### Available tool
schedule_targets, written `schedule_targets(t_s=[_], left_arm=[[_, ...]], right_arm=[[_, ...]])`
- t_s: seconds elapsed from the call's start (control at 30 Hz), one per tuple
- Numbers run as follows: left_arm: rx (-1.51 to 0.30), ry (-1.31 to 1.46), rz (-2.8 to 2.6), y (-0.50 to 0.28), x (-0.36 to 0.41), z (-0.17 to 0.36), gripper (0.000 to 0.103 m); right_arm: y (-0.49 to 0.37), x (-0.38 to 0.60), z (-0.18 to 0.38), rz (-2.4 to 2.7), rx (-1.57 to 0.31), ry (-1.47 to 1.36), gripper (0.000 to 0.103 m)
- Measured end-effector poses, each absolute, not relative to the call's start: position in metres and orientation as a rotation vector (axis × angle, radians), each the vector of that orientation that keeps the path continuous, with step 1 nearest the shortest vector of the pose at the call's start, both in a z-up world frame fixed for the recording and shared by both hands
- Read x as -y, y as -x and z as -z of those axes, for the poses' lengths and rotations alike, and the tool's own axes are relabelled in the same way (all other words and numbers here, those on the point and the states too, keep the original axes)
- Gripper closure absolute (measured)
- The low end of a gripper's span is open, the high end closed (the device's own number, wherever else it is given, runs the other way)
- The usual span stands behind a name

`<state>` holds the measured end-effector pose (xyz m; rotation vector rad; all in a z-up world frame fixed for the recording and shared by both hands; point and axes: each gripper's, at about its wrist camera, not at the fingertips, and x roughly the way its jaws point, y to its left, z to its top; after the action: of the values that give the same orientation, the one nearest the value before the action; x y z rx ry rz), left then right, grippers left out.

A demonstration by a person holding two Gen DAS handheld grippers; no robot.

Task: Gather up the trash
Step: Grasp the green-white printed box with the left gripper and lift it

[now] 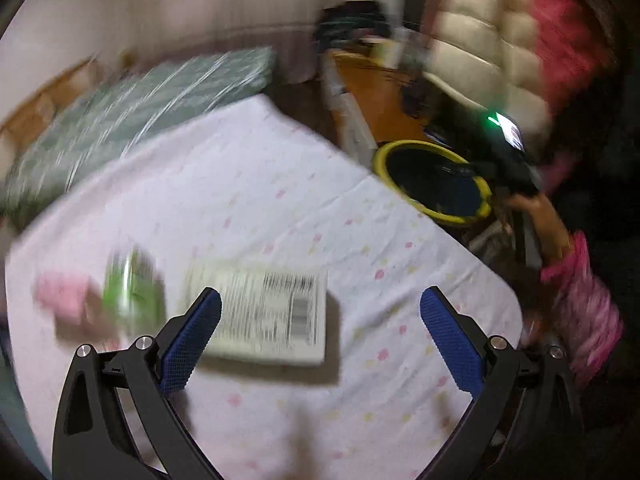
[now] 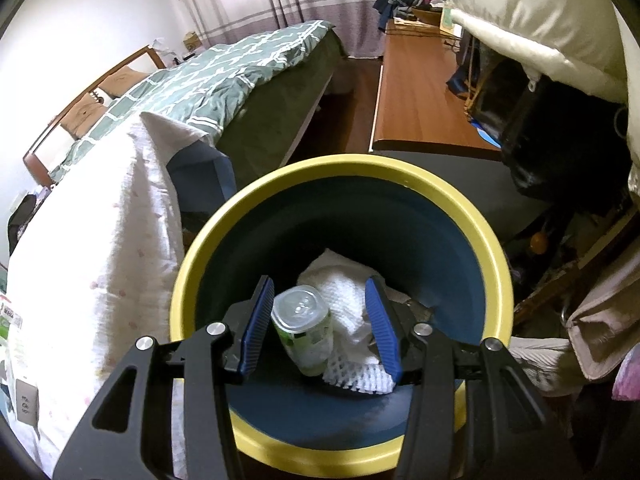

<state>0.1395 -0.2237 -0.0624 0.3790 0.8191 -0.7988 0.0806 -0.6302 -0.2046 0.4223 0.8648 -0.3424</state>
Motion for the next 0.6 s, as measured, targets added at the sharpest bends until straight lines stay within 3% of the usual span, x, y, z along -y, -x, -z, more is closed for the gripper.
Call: schedule_targets(t_s=[0.1, 0.3, 0.6], left_arm=[[-0.765, -0.573, 0.947, -0.141, 0.238, 0.062, 0.005], [-0.835, -0.782, 1.151, -0.155, 0.239, 0.08, 0.005], [-0.708, -1.175, 1.138, -0.151, 0.228, 0.117, 0.005]], right_arm=[[-0.08, 0.624, 0.203, 0.332, -0.869, -0.411, 0.057], [-0.08, 0.622, 0.205, 0.338, -0.891, -0.414, 0.057], [-0.083, 0.617, 0.197, 0.364, -0.894, -0.391, 0.057]])
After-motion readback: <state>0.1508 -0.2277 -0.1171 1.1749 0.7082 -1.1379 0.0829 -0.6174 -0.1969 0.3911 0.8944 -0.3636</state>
